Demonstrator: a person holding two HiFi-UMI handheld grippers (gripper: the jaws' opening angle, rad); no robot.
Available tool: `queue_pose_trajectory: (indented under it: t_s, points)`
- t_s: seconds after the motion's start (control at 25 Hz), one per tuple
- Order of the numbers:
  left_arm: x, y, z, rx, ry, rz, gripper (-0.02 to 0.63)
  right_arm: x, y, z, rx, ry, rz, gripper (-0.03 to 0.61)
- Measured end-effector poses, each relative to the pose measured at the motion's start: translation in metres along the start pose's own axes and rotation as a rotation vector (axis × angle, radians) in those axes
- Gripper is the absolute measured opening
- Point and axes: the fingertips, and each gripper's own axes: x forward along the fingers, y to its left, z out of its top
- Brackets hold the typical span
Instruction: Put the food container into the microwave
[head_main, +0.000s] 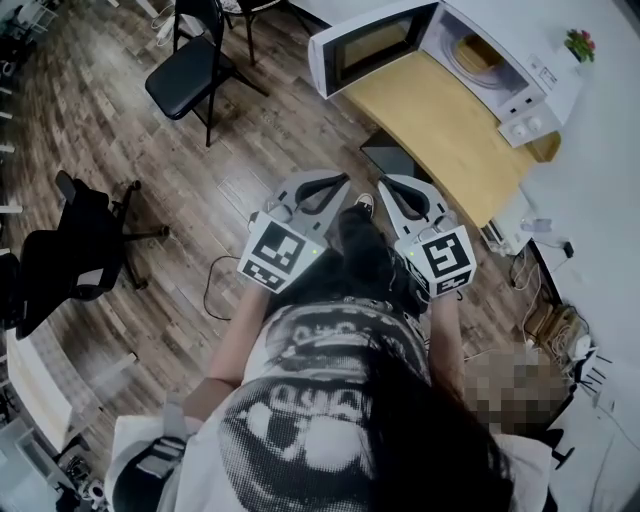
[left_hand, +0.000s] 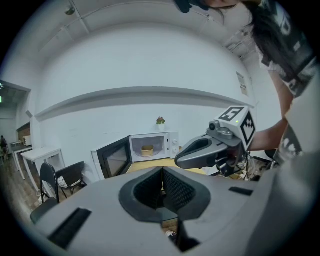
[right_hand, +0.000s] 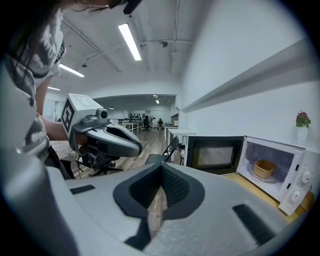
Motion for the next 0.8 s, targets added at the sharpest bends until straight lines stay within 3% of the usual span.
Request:
queue_pose_trajectory:
  t_s: [0.4, 0.8]
  points:
    - [-0.002, 0.001, -0.004, 0.0, 0.012, 0.006, 0.002, -0.002, -0.011, -0.004, 0.025, 0.001, -0.009, 0.003]
    - [0.009, -0.014, -0.009, 0.021, 0.037, -0.038, 0.001, -0.013, -0.029, -0.012, 0.054, -0.003, -0.049, 0.003]
